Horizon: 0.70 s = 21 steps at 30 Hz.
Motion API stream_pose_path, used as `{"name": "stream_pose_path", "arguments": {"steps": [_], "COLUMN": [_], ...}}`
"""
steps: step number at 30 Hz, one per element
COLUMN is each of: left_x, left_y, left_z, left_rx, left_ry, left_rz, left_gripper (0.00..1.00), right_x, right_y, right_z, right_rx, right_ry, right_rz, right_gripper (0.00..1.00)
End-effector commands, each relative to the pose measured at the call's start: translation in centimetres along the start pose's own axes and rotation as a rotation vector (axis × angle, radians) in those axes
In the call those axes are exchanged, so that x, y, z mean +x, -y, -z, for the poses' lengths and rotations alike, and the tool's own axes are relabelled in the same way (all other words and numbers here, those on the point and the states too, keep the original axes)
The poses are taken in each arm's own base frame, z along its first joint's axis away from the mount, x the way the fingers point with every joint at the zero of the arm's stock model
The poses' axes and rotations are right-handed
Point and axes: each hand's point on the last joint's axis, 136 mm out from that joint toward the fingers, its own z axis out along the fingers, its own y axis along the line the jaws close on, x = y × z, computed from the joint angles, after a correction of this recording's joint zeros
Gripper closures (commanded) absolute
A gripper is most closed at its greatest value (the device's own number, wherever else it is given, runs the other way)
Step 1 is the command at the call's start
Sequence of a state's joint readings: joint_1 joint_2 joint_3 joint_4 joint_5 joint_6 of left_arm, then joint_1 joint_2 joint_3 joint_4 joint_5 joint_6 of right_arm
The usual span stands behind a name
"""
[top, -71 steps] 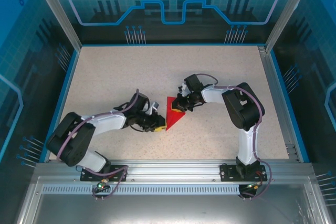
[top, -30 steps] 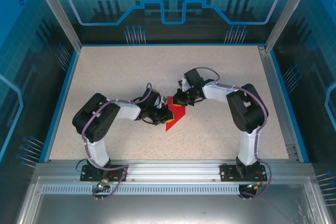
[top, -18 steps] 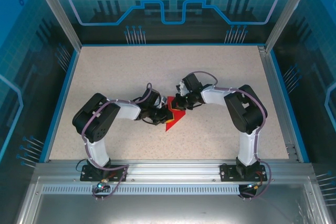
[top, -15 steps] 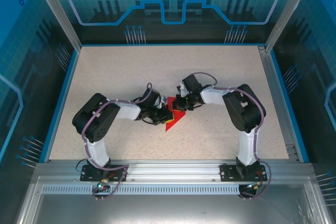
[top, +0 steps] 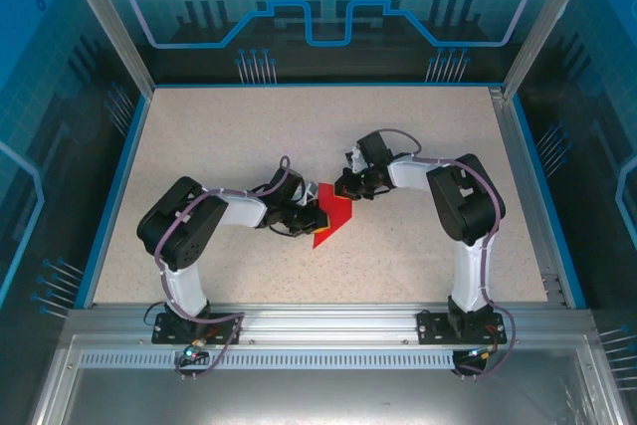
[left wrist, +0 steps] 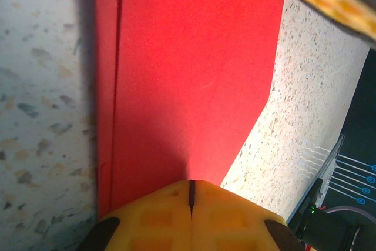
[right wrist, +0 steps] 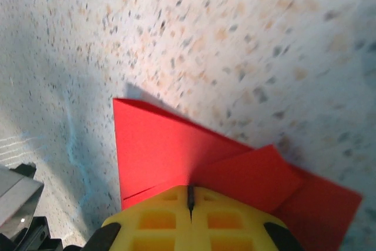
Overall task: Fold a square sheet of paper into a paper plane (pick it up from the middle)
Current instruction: Fourth fold the wing at the center of the table.
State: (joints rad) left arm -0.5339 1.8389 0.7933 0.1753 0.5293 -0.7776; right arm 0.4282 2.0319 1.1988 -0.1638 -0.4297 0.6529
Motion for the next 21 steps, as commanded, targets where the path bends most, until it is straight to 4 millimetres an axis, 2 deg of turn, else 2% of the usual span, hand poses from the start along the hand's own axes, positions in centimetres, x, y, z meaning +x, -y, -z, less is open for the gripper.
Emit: {"name": "stream_pose_path", "arguments": {"steps": [1, 4, 8, 12, 16, 21], "left_x": [5.3, 5.5, 5.5, 4.5, 4.8, 4.7], "left_y": [-7.6, -8.5, -8.6, -9.0, -9.0, -8.3], "left_z": [-0.3, -0.5, -0.7, 0.4, 0.2, 0.1], "left_rx": [-0.224, -0.235, -0.227, -0.25, -0.2, -0.165], "left_ry": [-0.139, -0.147, -0.175, -0.185, -0.2, -0.207], "left_rz": [0.132, 0.143, 0.125, 0.113, 0.153, 0.149], "left_gripper": [1.0, 1.0, 1.0, 1.0, 1.0, 1.0], "right_x": [-4.1, -4.9, -6.2, -7.5, -8.8, -9.7], "right_y": [5.8, 6.6, 7.0, 7.2, 5.8, 2.1], "right_z": [0.6, 0.8, 1.2, 1.5, 2.6, 6.2], "right_rx": [0.156, 0.153, 0.131, 0.122, 0.102, 0.056], "right_ry": [0.138, 0.143, 0.174, 0.209, 0.234, 0.286], "right_rz": [-0.051, -0.074, -0.099, -0.106, -0.08, -0.017], "right_gripper": [0.98, 0.98, 0.97, 0.95, 0.95, 0.94]}}
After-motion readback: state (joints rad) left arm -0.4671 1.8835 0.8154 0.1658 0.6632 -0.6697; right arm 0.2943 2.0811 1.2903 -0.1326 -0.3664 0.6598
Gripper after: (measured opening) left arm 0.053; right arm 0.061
